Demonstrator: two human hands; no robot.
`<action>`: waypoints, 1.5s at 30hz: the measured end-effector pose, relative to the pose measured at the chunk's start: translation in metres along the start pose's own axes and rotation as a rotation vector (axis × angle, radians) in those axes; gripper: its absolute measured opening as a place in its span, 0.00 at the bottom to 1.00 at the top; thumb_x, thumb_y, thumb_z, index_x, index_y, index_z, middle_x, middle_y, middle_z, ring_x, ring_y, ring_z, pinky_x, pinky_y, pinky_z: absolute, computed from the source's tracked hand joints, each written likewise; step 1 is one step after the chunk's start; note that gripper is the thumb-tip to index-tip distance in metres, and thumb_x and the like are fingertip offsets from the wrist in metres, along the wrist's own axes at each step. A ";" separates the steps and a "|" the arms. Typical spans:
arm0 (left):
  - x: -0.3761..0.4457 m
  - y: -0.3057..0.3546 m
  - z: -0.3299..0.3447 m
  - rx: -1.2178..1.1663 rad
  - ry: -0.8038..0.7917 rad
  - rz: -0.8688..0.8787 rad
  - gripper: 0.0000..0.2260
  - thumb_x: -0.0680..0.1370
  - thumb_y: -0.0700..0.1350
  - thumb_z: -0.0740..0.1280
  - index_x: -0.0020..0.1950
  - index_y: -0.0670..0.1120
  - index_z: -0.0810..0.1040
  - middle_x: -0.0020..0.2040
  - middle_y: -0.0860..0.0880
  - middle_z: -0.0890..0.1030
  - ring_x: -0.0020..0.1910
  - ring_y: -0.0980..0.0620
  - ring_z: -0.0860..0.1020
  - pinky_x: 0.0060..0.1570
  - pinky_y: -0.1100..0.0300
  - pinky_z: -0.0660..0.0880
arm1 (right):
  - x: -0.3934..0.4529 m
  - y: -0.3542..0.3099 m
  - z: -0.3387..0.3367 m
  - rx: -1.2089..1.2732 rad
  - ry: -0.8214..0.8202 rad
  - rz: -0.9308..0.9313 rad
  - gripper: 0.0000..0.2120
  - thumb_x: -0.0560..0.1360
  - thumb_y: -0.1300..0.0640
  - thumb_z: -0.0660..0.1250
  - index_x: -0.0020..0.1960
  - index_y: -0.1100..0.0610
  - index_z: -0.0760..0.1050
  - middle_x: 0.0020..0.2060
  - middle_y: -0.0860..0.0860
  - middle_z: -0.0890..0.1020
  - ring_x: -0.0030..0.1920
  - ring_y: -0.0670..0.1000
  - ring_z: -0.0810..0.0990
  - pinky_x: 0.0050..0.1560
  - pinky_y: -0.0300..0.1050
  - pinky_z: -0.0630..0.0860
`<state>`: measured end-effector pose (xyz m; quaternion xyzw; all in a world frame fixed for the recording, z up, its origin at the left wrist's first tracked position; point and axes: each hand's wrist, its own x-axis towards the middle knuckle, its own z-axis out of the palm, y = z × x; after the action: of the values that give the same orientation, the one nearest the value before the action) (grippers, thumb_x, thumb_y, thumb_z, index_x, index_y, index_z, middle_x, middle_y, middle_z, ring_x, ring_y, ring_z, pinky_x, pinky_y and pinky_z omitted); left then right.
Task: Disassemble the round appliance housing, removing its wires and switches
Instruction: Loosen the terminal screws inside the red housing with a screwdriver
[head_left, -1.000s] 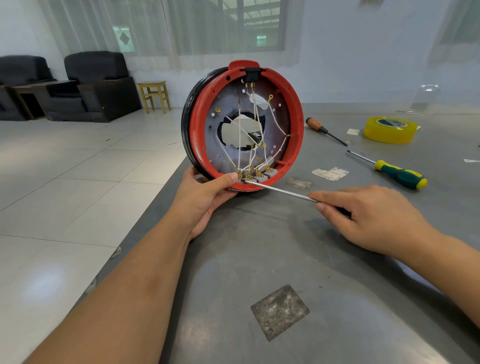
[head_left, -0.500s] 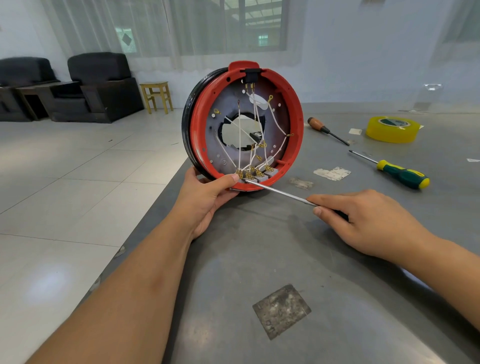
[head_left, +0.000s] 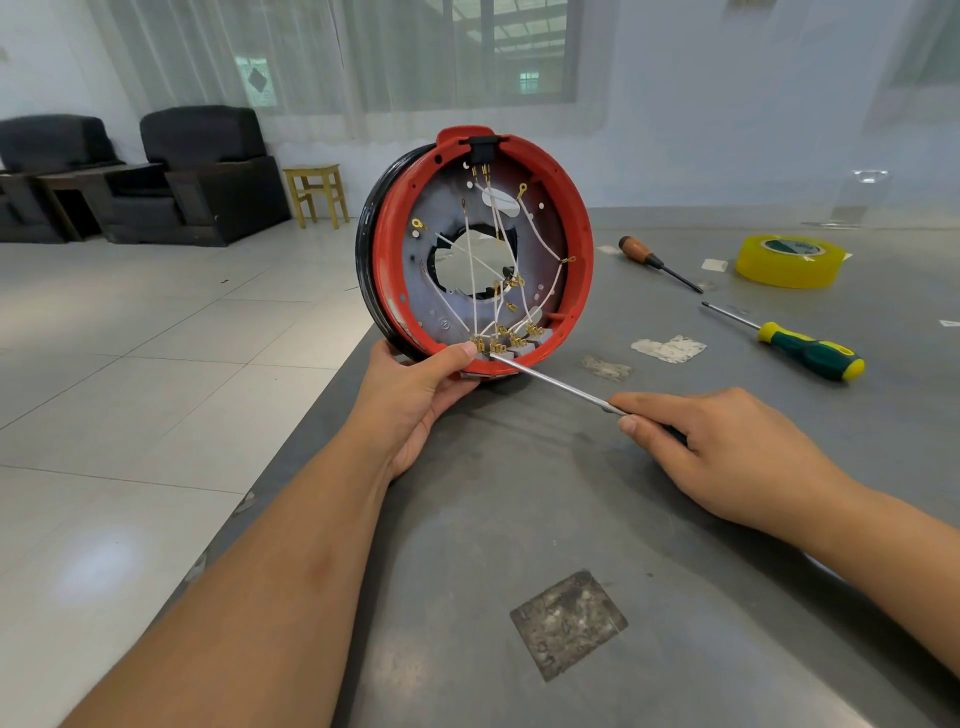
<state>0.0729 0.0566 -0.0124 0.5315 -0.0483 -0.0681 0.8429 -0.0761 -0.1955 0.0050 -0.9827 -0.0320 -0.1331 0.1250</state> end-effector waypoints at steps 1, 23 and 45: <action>0.000 0.000 0.000 -0.002 0.000 -0.002 0.28 0.74 0.31 0.77 0.71 0.40 0.70 0.61 0.37 0.84 0.53 0.37 0.87 0.55 0.40 0.84 | 0.000 -0.001 0.000 0.018 -0.002 0.010 0.25 0.77 0.32 0.49 0.70 0.34 0.73 0.54 0.40 0.85 0.52 0.50 0.82 0.49 0.49 0.81; 0.002 0.000 -0.002 -0.002 0.006 -0.014 0.28 0.75 0.32 0.77 0.71 0.41 0.70 0.61 0.37 0.84 0.54 0.37 0.87 0.54 0.42 0.84 | 0.012 0.009 -0.003 0.264 -0.104 0.048 0.14 0.81 0.39 0.57 0.60 0.32 0.79 0.33 0.30 0.79 0.37 0.41 0.79 0.43 0.45 0.79; -0.002 0.003 -0.002 -0.060 -0.055 -0.033 0.38 0.66 0.39 0.81 0.72 0.42 0.69 0.64 0.38 0.83 0.56 0.36 0.86 0.56 0.41 0.84 | 0.007 0.008 0.002 -0.266 0.033 -0.055 0.28 0.78 0.32 0.39 0.75 0.29 0.61 0.51 0.38 0.77 0.50 0.49 0.81 0.37 0.45 0.74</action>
<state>0.0717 0.0594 -0.0107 0.5047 -0.0608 -0.0980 0.8556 -0.0685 -0.2022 0.0036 -0.9870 -0.0388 -0.1558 -0.0097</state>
